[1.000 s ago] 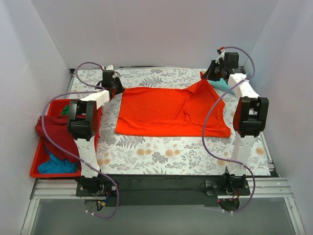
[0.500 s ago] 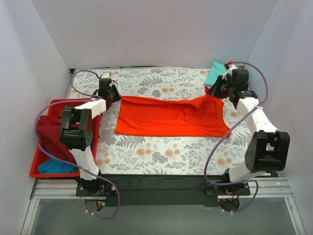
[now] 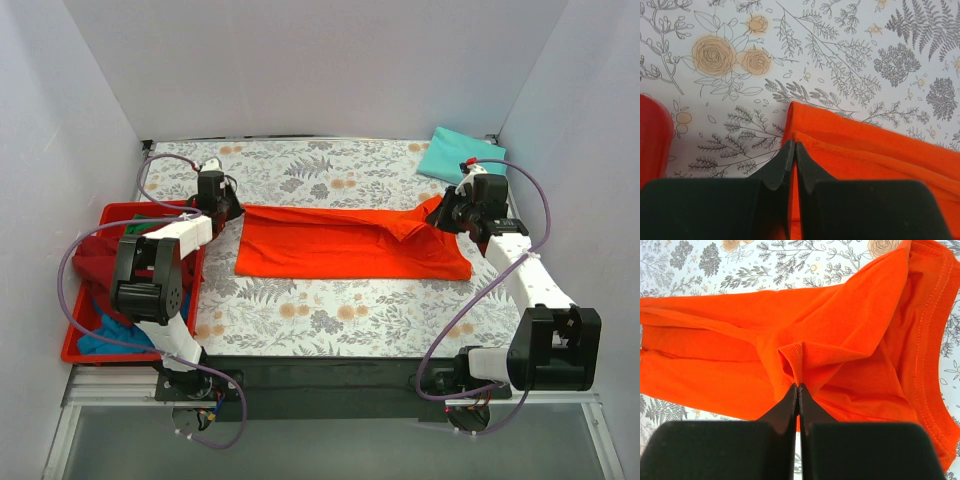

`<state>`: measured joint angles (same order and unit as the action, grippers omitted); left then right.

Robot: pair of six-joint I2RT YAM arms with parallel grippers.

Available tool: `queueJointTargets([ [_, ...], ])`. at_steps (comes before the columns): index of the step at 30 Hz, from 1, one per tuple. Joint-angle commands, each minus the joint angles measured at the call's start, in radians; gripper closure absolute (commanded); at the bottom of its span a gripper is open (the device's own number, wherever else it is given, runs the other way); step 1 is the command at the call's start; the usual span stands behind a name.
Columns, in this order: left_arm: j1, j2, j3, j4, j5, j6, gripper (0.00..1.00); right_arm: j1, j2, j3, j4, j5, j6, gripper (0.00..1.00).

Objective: Fold and stack the t-shirts
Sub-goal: Fold the tshirt

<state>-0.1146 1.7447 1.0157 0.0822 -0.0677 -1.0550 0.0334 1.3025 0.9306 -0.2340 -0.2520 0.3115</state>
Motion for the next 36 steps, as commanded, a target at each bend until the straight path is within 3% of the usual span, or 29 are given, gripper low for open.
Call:
queueJointTargets([
  [1, 0.004, -0.074, -0.029, 0.004, -0.004, -0.003, 1.00, 0.002, -0.049, -0.038, 0.033, 0.023, 0.001, 0.99],
  [4, 0.004, -0.102, -0.068, -0.001, -0.006, -0.019, 1.00, 0.000, -0.083, -0.073, 0.035, 0.028, -0.002, 0.99],
  [6, 0.004, -0.132, -0.091, -0.004, 0.006, -0.031, 0.95, 0.002, -0.106, -0.113, 0.036, 0.037, -0.002, 0.99],
  [8, 0.004, -0.157, -0.120, -0.013, 0.019, -0.056, 0.83, 0.002, -0.126, -0.151, 0.042, 0.043, -0.005, 0.99],
  [9, 0.004, -0.189, -0.135, -0.024, 0.019, -0.065, 0.63, 0.002, -0.131, -0.162, 0.045, 0.049, -0.006, 0.99],
  [12, 0.004, -0.252, -0.202, -0.032, 0.003, -0.092, 0.48, 0.003, -0.146, -0.210, 0.056, 0.072, -0.006, 0.99],
  [19, 0.001, -0.393, -0.281, -0.002, 0.066, -0.103, 0.46, 0.002, -0.164, -0.283, 0.091, 0.069, -0.003, 0.99],
  [31, -0.069, -0.278, -0.253, 0.073, 0.138, -0.085, 0.46, 0.003, -0.255, -0.354, 0.087, 0.062, 0.006, 0.98],
  [36, -0.079, -0.225, -0.229, 0.106, 0.134, -0.074, 0.46, 0.003, -0.315, -0.371, 0.050, 0.082, 0.001, 0.76],
])
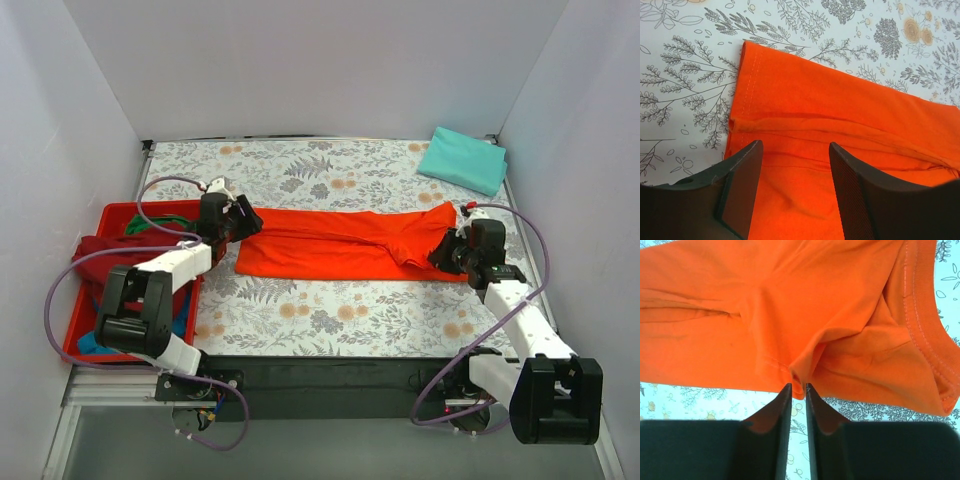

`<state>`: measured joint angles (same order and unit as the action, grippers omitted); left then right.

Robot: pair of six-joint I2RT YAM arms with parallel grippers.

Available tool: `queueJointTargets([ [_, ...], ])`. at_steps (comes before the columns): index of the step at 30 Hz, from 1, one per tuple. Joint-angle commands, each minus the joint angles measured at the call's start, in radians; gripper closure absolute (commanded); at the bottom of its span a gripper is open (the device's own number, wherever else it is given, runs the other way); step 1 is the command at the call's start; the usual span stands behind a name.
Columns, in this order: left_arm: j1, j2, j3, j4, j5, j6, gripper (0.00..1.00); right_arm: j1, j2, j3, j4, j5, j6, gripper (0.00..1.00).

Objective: Fold and stack the t-shirts
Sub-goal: Fold the tshirt

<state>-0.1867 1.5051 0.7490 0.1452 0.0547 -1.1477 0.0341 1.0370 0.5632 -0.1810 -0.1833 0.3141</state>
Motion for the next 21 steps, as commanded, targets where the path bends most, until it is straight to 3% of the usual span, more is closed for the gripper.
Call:
queueJointTargets([
  [1, -0.007, 0.036, 0.049, 0.047, 0.011, 0.022, 0.46, 0.004, -0.060, -0.003, -0.008, 0.021, -0.001, 0.73],
  [12, -0.069, 0.208, 0.182, 0.099, 0.034, 0.057, 0.46, 0.090, -0.089, 0.058, 0.009, 0.045, 0.011, 0.69],
  [21, -0.085, 0.250, 0.161, 0.054, 0.011, 0.048, 0.46, 0.110, -0.029, 0.027, 0.077, 0.021, 0.006, 0.69],
])
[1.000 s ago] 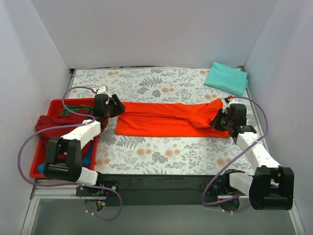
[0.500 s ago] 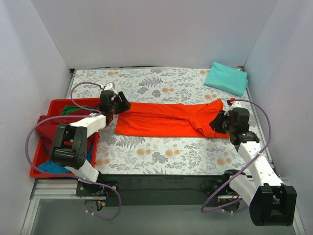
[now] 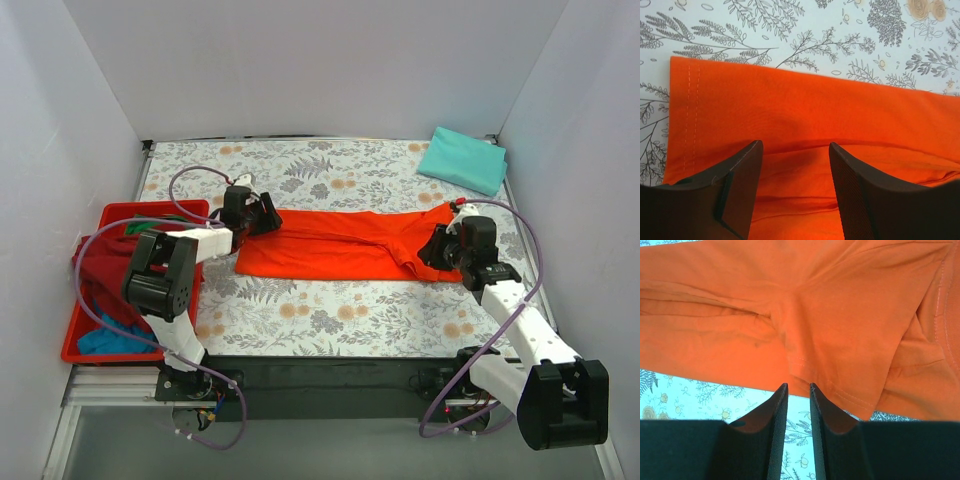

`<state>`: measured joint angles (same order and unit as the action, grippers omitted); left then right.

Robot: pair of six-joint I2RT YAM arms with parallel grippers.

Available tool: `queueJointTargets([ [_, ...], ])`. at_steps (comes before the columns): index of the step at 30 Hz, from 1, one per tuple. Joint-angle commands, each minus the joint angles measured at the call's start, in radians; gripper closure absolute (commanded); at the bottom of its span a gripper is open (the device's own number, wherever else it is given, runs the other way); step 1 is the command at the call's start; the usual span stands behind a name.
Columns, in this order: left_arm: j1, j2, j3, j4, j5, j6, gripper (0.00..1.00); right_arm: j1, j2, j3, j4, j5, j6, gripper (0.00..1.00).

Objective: Fold and stack the t-shirts
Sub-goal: Fold the tshirt

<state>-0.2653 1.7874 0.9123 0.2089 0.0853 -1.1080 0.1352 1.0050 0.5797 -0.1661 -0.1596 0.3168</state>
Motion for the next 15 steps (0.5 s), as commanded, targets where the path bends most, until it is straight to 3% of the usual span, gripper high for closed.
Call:
queueJointTargets([
  [1, -0.009, -0.051, -0.024, -0.006, -0.022, 0.007, 0.46, 0.009, 0.001, 0.009, 0.063, -0.003, 0.002, 0.70],
  [15, -0.031, -0.154, -0.154, 0.007, -0.048, -0.018, 0.47, 0.014, 0.040, -0.020, 0.112, -0.020, -0.015, 0.70],
])
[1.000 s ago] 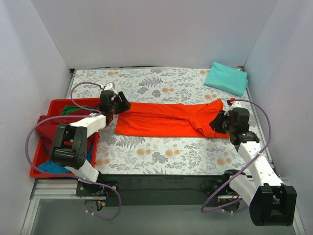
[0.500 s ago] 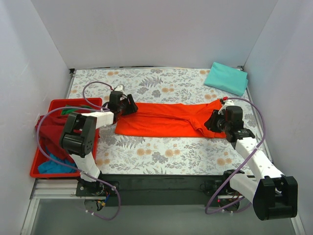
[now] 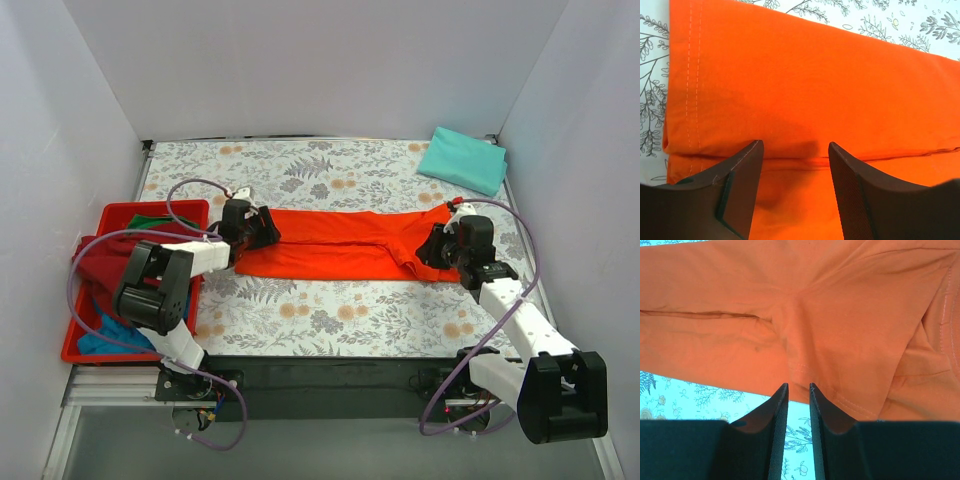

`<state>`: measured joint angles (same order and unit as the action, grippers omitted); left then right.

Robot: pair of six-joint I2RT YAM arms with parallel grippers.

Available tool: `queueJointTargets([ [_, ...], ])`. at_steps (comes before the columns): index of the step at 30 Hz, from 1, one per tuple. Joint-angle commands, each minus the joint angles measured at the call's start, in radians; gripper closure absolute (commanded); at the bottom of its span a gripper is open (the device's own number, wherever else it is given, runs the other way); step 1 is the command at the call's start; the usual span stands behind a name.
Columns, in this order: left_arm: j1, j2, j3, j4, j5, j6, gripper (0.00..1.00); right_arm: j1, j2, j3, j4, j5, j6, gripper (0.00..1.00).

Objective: Fold and stack the t-shirts
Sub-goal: Fold the tshirt

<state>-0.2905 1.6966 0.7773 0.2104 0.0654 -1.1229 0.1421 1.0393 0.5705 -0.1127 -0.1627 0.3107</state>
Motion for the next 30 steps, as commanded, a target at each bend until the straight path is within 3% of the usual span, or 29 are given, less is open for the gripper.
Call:
queueJointTargets([
  [1, -0.006, -0.069, -0.023, 0.006, -0.038, -0.005, 0.47, 0.008, 0.007, -0.011, 0.062, -0.026, -0.007, 0.70],
  [6, -0.009, -0.084, -0.010, 0.003, -0.038, 0.000, 0.47, 0.024, 0.018, -0.008, 0.068, -0.040, -0.007, 0.71],
  [12, -0.016, -0.087, 0.031, -0.009, -0.038, 0.012, 0.47, 0.128, 0.027, 0.018, 0.068, -0.032, -0.035, 0.73],
  [19, -0.016, -0.091, 0.022, -0.009, -0.049, 0.025, 0.47, 0.229, 0.177, 0.077, 0.067, 0.025, -0.051, 0.72],
  [30, -0.016, -0.117, -0.007, 0.000, -0.053, 0.034, 0.46, 0.231, 0.304, 0.135, 0.054, 0.270, -0.064, 0.70],
])
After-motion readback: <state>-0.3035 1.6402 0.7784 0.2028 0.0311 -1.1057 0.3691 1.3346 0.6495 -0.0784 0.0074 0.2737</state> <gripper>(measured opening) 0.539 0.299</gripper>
